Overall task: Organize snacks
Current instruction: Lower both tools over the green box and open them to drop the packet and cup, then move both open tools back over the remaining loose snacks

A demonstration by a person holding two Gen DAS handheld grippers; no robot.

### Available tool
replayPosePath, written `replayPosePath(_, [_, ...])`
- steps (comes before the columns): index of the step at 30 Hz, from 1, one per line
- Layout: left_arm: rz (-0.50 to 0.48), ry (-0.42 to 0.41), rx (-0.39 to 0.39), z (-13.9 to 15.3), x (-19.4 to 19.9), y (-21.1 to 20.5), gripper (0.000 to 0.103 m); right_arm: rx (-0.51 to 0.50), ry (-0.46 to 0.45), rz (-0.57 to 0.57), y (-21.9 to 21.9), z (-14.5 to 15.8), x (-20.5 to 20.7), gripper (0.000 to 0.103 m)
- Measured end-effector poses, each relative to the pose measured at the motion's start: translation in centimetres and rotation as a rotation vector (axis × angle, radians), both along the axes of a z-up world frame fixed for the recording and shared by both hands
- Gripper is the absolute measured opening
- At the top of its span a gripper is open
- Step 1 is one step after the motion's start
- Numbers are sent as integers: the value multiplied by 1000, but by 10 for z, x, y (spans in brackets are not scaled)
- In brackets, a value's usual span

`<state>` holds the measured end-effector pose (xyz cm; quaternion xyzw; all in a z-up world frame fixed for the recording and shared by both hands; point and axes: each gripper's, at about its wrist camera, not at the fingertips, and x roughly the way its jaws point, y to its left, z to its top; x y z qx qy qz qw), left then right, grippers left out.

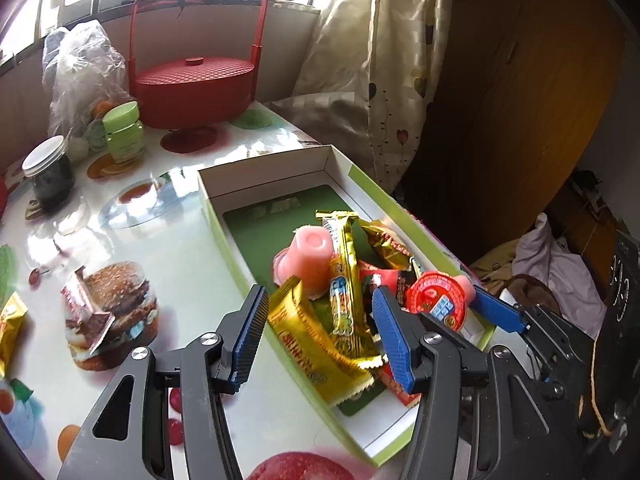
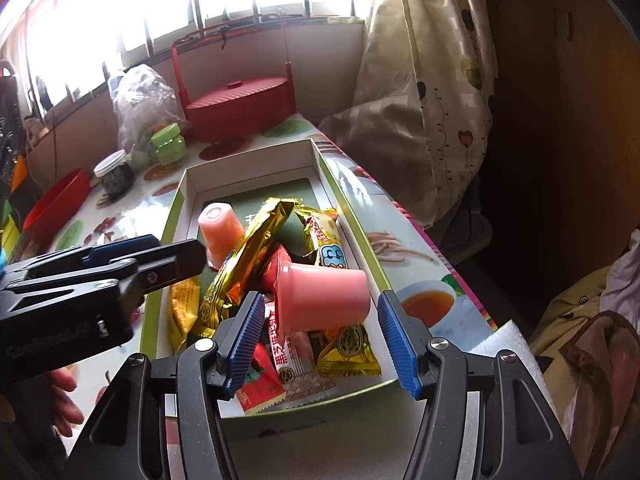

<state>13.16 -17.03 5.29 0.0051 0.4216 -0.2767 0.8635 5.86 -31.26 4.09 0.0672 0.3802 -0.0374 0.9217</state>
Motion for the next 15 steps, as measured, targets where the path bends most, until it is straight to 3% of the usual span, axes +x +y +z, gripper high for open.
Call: replayPosePath(15, [71,-52,40,15,-25,42,55,3,-32,14,14,18,-14,59])
